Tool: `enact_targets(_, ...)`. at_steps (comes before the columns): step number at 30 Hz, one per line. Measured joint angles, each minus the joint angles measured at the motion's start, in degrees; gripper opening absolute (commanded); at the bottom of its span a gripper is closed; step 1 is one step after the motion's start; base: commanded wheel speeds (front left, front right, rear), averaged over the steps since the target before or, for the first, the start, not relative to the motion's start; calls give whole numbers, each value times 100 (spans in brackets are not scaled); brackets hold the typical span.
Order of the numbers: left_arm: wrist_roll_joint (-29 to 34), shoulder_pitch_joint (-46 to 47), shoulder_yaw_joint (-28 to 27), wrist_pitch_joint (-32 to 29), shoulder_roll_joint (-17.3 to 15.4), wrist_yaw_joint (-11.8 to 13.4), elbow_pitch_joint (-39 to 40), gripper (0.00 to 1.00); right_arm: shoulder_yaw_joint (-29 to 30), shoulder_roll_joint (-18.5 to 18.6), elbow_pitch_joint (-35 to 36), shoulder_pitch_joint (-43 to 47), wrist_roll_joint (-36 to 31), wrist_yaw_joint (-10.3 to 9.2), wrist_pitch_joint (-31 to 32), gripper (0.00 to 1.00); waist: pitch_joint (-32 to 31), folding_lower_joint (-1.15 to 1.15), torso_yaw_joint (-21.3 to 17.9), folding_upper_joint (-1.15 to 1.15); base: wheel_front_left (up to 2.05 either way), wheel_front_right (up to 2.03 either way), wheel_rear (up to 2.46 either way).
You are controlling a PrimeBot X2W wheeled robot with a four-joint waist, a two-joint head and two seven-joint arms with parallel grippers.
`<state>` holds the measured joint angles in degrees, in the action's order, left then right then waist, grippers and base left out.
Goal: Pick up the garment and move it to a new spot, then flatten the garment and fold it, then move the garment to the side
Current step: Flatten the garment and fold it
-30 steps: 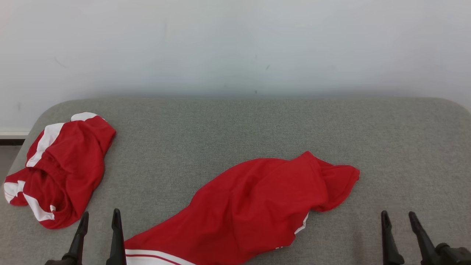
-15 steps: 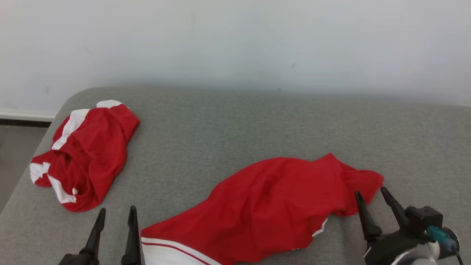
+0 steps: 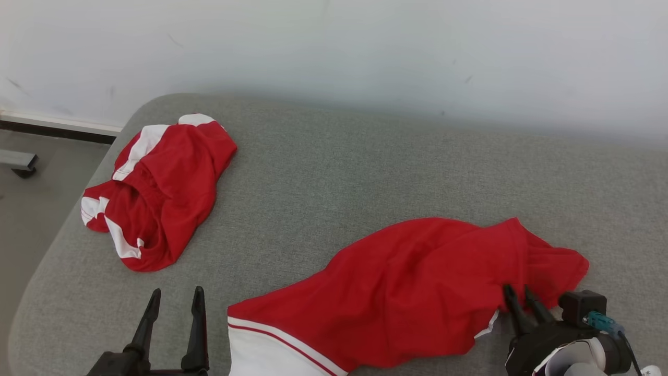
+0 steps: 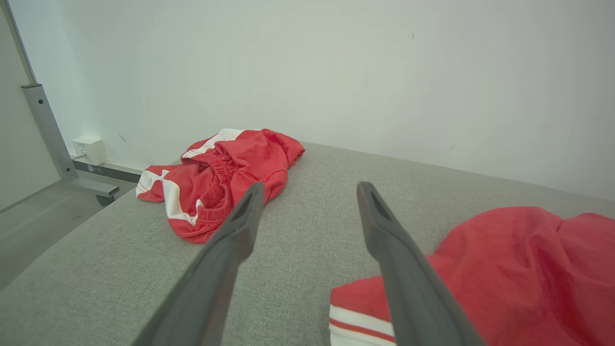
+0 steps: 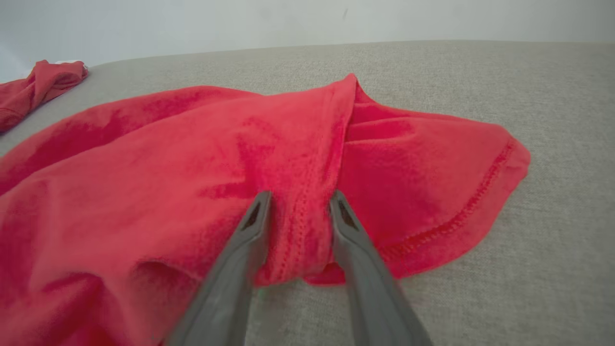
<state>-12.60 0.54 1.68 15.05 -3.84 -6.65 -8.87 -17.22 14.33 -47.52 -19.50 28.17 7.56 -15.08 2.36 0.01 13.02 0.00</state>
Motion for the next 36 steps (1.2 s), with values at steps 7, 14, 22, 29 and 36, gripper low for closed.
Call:
enact_targets(7,26,-52,-137,0,33,-41,2,100,158,145,592,31,58,0,-5,0,-12,0,-229,0,0,0,0)
enact_targets(14,29,-83,-166,0,65,-46,-11,100,784,504,2024,435,-132,0,-5,0,-57,0,-646,0,0,0,0)
enact_targets(22,26,-121,-163,0,82,-48,-38,100,1741,976,3196,1191,-361,-1,12,0,-85,-1,-956,0,0,0,0)
enact_targets(29,-66,-118,-36,0,89,-48,-88,100,1786,920,3809,1216,-558,-1,560,0,-88,-1,-830,0,0,0,0)
enact_targets(36,-132,27,120,0,90,-45,-158,100,866,1066,3207,-145,-840,0,853,0,-26,-1,-524,0,0,0,0)
